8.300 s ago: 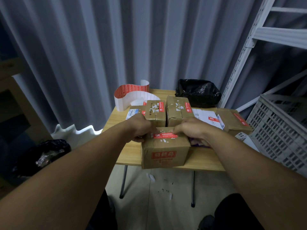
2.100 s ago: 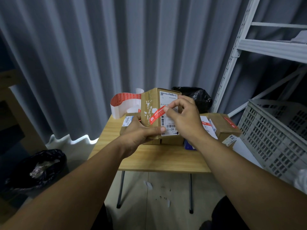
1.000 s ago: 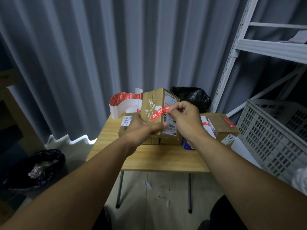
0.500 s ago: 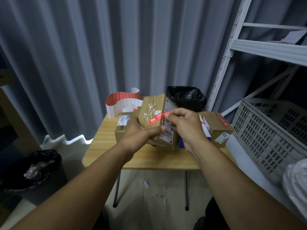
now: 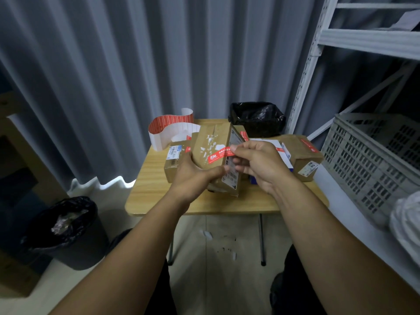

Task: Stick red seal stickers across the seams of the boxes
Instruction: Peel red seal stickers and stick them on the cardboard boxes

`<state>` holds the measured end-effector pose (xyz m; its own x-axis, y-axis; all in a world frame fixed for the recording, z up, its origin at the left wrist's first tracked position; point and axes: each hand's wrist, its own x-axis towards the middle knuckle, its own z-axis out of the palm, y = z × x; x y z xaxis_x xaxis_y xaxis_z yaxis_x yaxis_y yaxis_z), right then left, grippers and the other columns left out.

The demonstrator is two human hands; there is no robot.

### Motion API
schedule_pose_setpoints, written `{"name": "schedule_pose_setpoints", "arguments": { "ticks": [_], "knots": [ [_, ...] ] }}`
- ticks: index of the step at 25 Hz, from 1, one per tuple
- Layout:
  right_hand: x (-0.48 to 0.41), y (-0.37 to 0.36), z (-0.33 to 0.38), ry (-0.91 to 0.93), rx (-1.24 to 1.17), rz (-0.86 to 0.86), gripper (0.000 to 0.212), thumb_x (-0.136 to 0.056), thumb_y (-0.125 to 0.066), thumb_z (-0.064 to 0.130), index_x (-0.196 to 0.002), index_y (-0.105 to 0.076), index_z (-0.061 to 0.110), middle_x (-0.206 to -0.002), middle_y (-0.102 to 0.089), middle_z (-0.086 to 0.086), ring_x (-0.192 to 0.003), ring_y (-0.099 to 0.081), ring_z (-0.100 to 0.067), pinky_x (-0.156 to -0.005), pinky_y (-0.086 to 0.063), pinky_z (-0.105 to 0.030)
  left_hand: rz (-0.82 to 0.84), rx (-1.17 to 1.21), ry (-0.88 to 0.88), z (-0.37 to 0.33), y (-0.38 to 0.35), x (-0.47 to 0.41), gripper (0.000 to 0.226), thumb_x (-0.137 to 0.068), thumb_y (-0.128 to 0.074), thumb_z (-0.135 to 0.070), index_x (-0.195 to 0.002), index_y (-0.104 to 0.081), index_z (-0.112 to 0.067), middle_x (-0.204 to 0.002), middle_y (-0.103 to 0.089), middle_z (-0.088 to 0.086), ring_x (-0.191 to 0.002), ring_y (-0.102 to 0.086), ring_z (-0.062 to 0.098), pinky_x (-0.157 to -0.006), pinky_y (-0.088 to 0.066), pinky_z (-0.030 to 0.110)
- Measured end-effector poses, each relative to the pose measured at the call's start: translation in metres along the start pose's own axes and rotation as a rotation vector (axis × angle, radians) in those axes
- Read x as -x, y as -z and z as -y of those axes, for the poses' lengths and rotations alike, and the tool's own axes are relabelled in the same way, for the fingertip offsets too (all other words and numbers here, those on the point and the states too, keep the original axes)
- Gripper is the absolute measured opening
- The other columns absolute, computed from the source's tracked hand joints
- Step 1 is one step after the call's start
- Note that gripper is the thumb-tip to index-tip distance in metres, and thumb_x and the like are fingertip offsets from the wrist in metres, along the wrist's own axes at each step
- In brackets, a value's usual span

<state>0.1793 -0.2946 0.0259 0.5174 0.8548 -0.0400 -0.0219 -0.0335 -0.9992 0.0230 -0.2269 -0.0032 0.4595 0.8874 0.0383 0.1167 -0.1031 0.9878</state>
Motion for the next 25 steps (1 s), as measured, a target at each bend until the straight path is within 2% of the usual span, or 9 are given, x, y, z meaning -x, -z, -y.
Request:
{"name": "schedule_pose_setpoints", "arguments": {
  "ticks": [3,5,8,12,16,19,22,25],
  "knots": [
    [0.004,0.005,0.006,-0.023,0.004,0.023,0.011,-0.092,-0.072,0.018,-0.096,-0.07,0.008,-0.09,-0.077,-0.008,-0.086,-0.074,-0.019,-0.084,-0.061,-0.036,-0.013,-0.078,-0.021,-0.002,0.004,0.001,0.077,-0.061,-0.094,-0.036,-0.126,-0.053,-0.023,-0.111,-0.07,-0.008,-0.097,-0.07,0.009,-0.08,-0.062,0.033],
    [0.011,0.007,0.009,-0.029,0.007,0.03,0.015,-0.092,-0.072,0.016,-0.101,-0.07,0.004,-0.092,-0.078,-0.009,-0.087,-0.076,-0.021,-0.082,-0.062,-0.036,-0.053,-0.186,-0.048,-0.001,0.005,0.001,0.091,-0.049,-0.093,-0.053,-0.126,-0.052,-0.027,-0.115,-0.067,-0.009,-0.103,-0.068,0.012,-0.084,-0.061,0.042],
    [0.021,0.009,0.014,-0.041,0.002,0.012,0.02,-0.092,-0.071,0.014,-0.106,-0.069,0.0,-0.091,-0.078,-0.01,-0.086,-0.077,-0.022,-0.08,-0.062,-0.037,-0.121,-0.386,-0.114,-0.006,0.004,0.007,0.105,-0.039,-0.086,-0.07,-0.128,-0.048,-0.03,-0.12,-0.061,-0.007,-0.111,-0.061,0.018,-0.088,-0.058,0.047],
    [0.031,0.011,0.014,-0.046,-0.043,-0.02,0.012,-0.092,-0.071,0.011,-0.098,-0.068,0.001,-0.087,-0.078,-0.012,-0.084,-0.077,-0.026,-0.081,-0.063,-0.042,-0.172,-0.574,-0.173,-0.015,0.002,0.016,0.103,-0.047,-0.083,-0.066,-0.131,-0.045,-0.02,-0.124,-0.053,0.002,-0.117,-0.049,0.024,-0.097,-0.048,0.047],
    [0.033,0.016,0.016,-0.037,-0.13,-0.043,0.008,-0.093,-0.069,0.01,-0.096,-0.067,0.002,-0.09,-0.078,-0.014,-0.084,-0.077,-0.026,-0.076,-0.063,-0.039,-0.199,-0.666,-0.231,-0.026,-0.005,0.014,0.106,-0.047,-0.076,-0.072,-0.134,-0.041,-0.022,-0.126,-0.048,0.001,-0.121,-0.043,0.024,-0.099,-0.046,0.049],
    [0.03,0.021,0.021,0.019,-0.191,-0.104,0.014,-0.092,-0.071,0.011,-0.103,-0.066,0.003,-0.091,-0.078,-0.014,-0.083,-0.077,-0.025,-0.071,-0.064,-0.035,-0.231,-0.659,-0.306,-0.035,-0.015,0.003,0.102,-0.056,-0.085,-0.063,-0.136,-0.039,-0.021,-0.125,-0.046,0.001,-0.12,-0.042,0.021,-0.099,-0.046,0.046],
    [0.02,0.028,0.024,0.034,-0.315,-0.193,0.03,-0.088,-0.075,0.01,-0.114,-0.06,0.009,-0.095,-0.076,-0.014,-0.084,-0.077,-0.026,-0.072,-0.064,-0.04,-0.285,-0.669,-0.367,-0.042,-0.02,-0.009,0.111,-0.059,-0.087,-0.058,-0.147,-0.032,-0.017,-0.134,-0.044,0.004,-0.126,-0.039,0.022,-0.104,-0.044,0.043],
    [0.014,0.028,0.027,-0.031,-0.301,-0.079,0.024,-0.087,-0.077,0.015,-0.109,-0.069,0.009,-0.092,-0.076,-0.007,-0.089,-0.072,-0.021,-0.08,-0.063,-0.042,-0.314,-0.636,-0.387,-0.046,-0.024,-0.018,0.114,-0.058,-0.088,-0.055,-0.148,-0.031,-0.014,-0.135,-0.044,0.006,-0.128,-0.039,0.024,-0.106,-0.04,0.04]
  ]
}}
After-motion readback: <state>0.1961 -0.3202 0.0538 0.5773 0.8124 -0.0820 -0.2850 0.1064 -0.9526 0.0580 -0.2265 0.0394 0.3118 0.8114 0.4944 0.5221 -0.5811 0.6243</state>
